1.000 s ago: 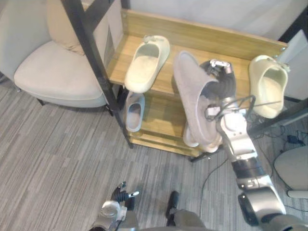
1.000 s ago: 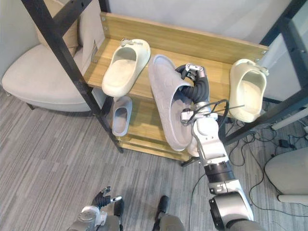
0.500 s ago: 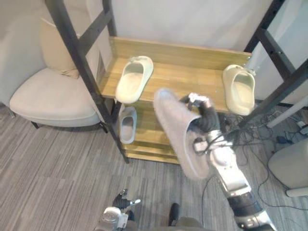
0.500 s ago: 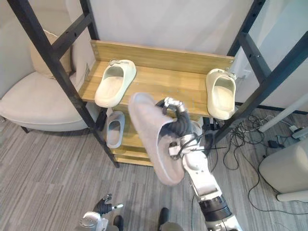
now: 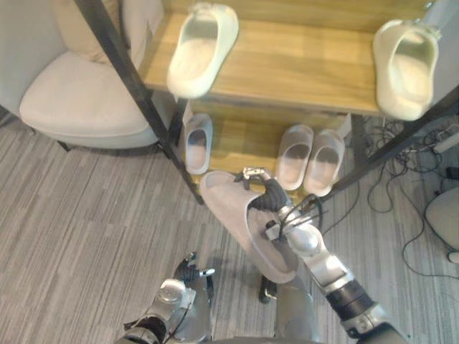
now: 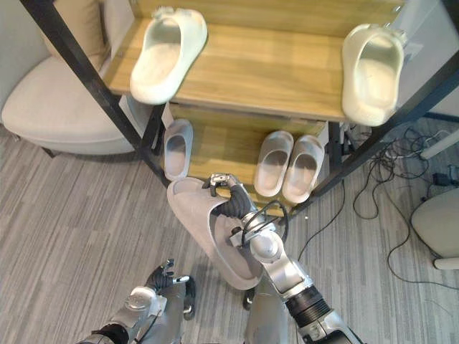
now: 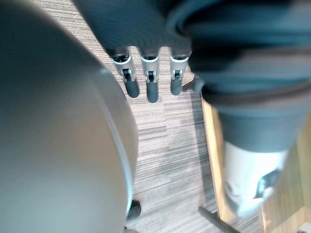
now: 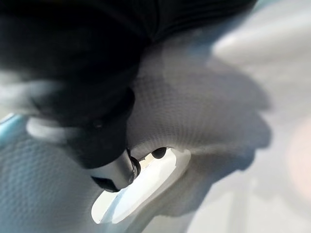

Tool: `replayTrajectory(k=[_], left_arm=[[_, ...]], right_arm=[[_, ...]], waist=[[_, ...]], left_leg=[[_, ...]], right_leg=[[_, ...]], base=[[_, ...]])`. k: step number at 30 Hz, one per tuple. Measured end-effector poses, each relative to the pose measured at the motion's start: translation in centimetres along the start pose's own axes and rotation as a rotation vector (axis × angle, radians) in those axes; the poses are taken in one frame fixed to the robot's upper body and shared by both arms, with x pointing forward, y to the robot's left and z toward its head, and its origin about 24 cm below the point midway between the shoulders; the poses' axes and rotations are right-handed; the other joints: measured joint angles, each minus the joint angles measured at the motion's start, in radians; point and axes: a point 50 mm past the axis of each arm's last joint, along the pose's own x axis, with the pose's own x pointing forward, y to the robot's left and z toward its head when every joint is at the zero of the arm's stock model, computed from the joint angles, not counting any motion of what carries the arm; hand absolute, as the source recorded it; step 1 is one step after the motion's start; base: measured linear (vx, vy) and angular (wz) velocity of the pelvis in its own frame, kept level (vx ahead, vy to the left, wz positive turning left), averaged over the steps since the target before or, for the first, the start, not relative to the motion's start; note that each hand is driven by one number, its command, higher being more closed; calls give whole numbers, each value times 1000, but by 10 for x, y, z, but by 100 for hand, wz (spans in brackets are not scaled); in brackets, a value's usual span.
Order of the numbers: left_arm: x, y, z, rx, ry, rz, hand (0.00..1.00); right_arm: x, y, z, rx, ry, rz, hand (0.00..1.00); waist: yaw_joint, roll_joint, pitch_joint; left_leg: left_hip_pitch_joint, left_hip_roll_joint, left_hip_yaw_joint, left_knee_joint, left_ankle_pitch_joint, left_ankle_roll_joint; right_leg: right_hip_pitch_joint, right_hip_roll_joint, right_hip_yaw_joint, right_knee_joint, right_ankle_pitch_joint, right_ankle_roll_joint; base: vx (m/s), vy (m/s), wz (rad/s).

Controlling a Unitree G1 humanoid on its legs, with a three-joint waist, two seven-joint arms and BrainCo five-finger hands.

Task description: Organize the slippers on the shoe rack

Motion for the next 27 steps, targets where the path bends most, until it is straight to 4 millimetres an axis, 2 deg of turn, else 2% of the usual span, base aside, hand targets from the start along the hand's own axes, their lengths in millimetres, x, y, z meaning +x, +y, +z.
replayTrajectory(k=[4,5,8,9,13,15,20,22,27], left_arm=[[3,5,17,-21,-85,44,0],[5,9,27,-33,-123,66,0],[8,22,46,-60,-185,119,0],[10,28,59,-83,-226,137,0],[11,31,84,-132,-311,154,0],[10,35,95,-161,-355,173,0],[7,45,106,-217,-401,207,0],[6,46,109,-243,-415,214,0],[3,50,118,-266,-461,219,0]], right_arm=[[20,-26,3,-46,-19,-100,100],[28,-38,5,-75,-30,-138,100],[48,-59,11,-138,-48,-183,100],[60,-72,19,-180,-70,-206,100],[76,-89,39,-203,-125,-275,100],[81,-96,47,-203,-153,-315,100],[84,-112,59,-182,-184,-429,100],[87,-122,66,-177,-197,-490,100],[105,-149,85,-175,-211,-609,100]], waist=[[-2,11,23],[1,19,35],[-1,27,59],[2,26,66],[8,27,94],[22,29,100],[43,30,101],[51,30,100],[59,30,98]], left_leg=[[-107,11,-2,145,-48,3],[-159,14,-8,197,-63,6],[-256,20,-13,299,-82,21],[-323,27,-16,361,-96,28],[-423,30,-18,455,-126,38],[-481,38,-16,509,-140,41],[-569,50,-21,558,-148,46],[-590,58,-27,567,-143,37],[-648,61,-33,587,-140,30]], right_leg=[[-99,-30,3,134,-46,-12],[-139,-37,2,177,-61,-14],[-217,-56,0,264,-89,-13],[-277,-66,3,323,-105,-14],[-378,-88,23,423,-134,-13],[-441,-95,35,477,-151,-14],[-527,-104,35,533,-166,-29],[-540,-106,25,544,-169,-35],[-589,-116,16,574,-182,-48]], base=[[-20,28,12],[-6,39,23],[-35,41,21],[-56,34,18],[-63,48,10],[-52,69,-6],[6,21,1],[39,-29,6],[42,-34,10]])
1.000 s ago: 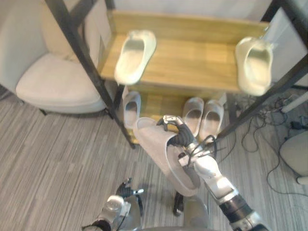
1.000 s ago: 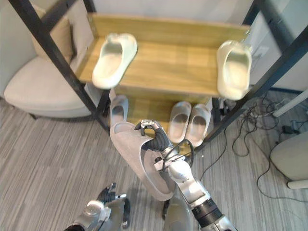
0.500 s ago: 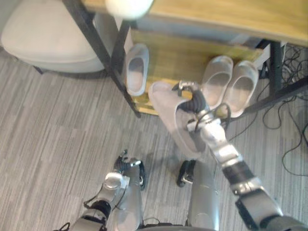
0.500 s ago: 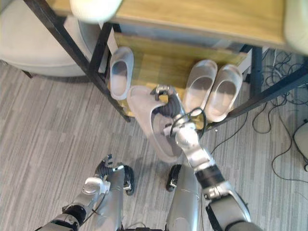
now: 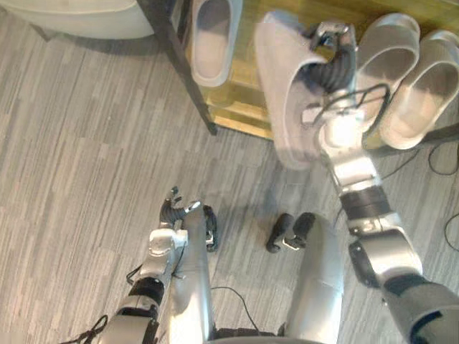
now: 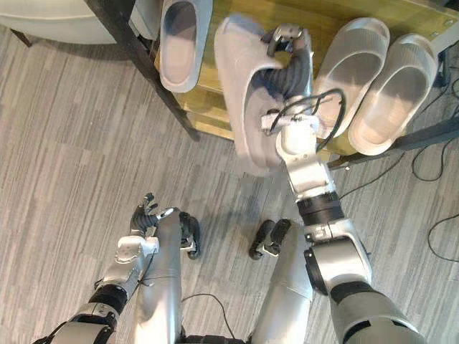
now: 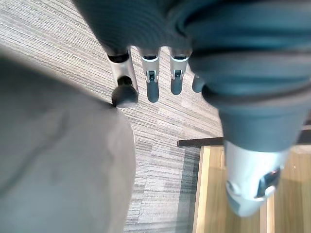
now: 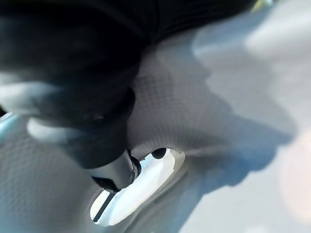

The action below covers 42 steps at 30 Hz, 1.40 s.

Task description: Organize the slippers on the shoe rack

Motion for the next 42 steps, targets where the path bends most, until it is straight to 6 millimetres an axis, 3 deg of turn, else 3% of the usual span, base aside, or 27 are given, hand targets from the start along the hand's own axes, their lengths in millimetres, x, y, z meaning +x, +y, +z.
replayTrajectory(k=[15,16,20,42], left_arm=[[0,-8,9,-53,-50,-16,0],[0,-8,10,-54,-55,-15,0],[-1,-11,8,-45,-50,-17,0],[-1,-10,8,-67,-50,3,0]], right_arm=[[42,-27,-19,-121,171,-138,100],[44,-30,-19,-130,170,-150,0],[47,-35,-21,-147,195,-194,0],[51,-47,-22,10,256,-306,0]], waist=[[40,7,-46],[42,7,-46],[43,6,-85],[47,5,-85]], left_leg=[[-106,-5,-25,20,10,-16],[-110,-6,-30,20,11,-19],[-153,-19,-42,20,21,-25],[-155,-16,-52,-13,41,-42]], right_leg=[[-73,-24,-36,34,-24,-17],[-73,-25,-42,34,-25,-17],[-105,-36,-52,42,-30,-22],[-105,-32,-69,29,-36,-26]], base=[[31,-25,7],[19,-31,8],[21,-30,13],[11,-15,2]])
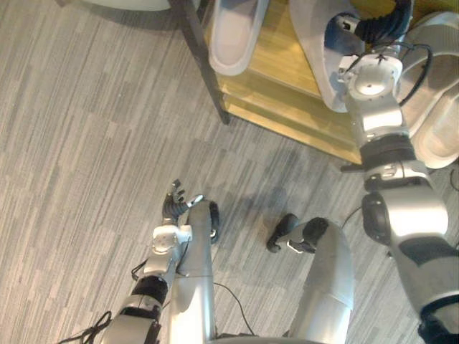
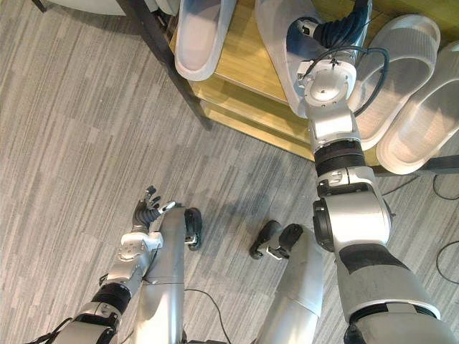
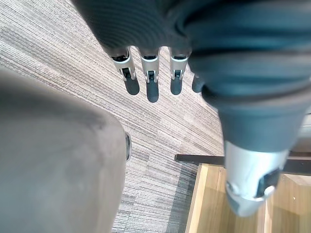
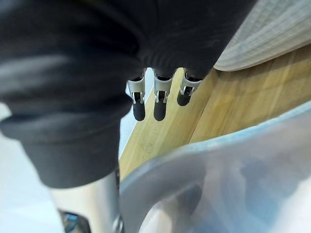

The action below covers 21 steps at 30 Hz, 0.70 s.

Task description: Organize the slippers on the shoe rack

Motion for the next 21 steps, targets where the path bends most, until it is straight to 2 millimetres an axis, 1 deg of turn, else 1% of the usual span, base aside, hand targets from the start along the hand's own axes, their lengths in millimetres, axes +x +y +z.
replayTrajectory(k=[5,7,11,13,15,18,21], left_arm=[[1,1,-3,-3,20,7,0],[1,2,-5,0,32,12,0],[-1,4,-12,7,74,17,0],[-1,5,-13,6,84,22,0],[-1,5,-13,6,85,23,0],[-1,6,-14,4,87,27,0],[-1,7,-14,-6,92,37,0]], right_arm=[[-3,2,-3,34,17,9,0],[-9,8,-3,58,7,28,0],[-28,23,-18,119,65,75,0],[-35,31,-22,136,87,101,0],[-38,35,-24,145,96,114,0],[-42,37,-19,236,99,111,0],[-46,41,-21,291,119,119,0]], waist=[[0,0,0],[0,0,0],[-2,-3,-3],[-4,-3,-7],[-4,-4,-7],[-4,-4,-7],[-4,-4,-7]], left_leg=[[13,5,6,-6,0,0],[22,12,9,-15,0,-1],[54,16,14,-40,3,-6],[56,19,15,-52,6,-11],[56,20,15,-54,6,-11],[57,24,17,-54,6,-11],[58,26,18,-54,6,-11]], right_leg=[[6,5,4,-7,3,-5],[13,14,2,-20,6,-8],[39,20,-1,-40,6,-9],[39,25,-2,-49,7,-10],[39,27,-3,-51,7,-10],[39,30,-2,-53,7,-10],[40,32,-2,-54,7,-10]], base=[[12,-1,-4],[22,-5,-9],[34,-17,-2],[20,-10,-1],[0,0,0],[0,0,0],[0,0,0]])
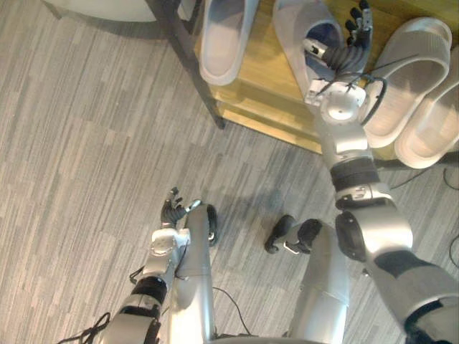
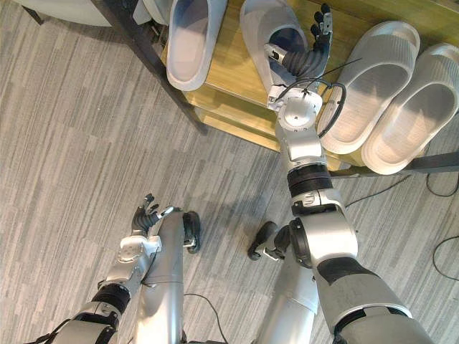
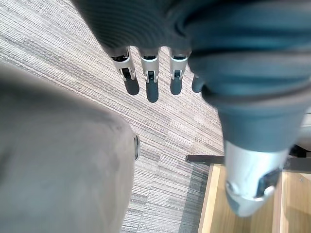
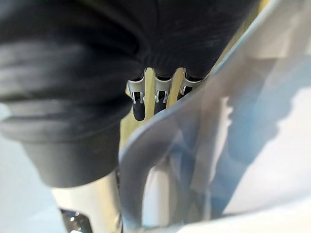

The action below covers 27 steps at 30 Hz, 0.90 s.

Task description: Organize the slippers on the shoe rack

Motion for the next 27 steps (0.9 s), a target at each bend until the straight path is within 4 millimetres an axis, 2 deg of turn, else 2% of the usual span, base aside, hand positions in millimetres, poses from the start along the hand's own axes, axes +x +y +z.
replayTrajectory(k=[7,14,17,23,27], left_arm=[[0,1,-2,-7,16,10,0],[0,1,-1,-13,15,12,0],[0,1,0,-17,16,11,0],[-1,-6,1,-38,8,1,0],[-1,-12,2,-53,2,-10,0]], right_arm=[[-8,9,-8,146,53,27,0],[-23,30,-16,524,166,79,0],[-28,36,-17,623,191,72,0],[-28,32,-20,796,229,1,0],[-28,32,-20,824,242,-9,0]], waist=[[-1,-2,-1],[1,-5,-4],[3,-4,-4],[18,-3,-4],[36,-3,-9]], left_leg=[[14,2,-4,-9,2,-4],[15,-1,-5,-16,3,-6],[15,-2,-6,-17,4,-7],[18,-15,-20,-37,22,-15],[20,-20,-27,-54,37,-25]], right_leg=[[18,3,-7,-8,0,0],[19,3,-10,-12,0,0],[20,2,-10,-12,0,0],[33,-4,-26,-19,-1,0],[36,-6,-36,-24,-1,0]], base=[[0,0,0],[0,0,0],[-4,4,1],[-19,-1,8],[-11,-15,8]])
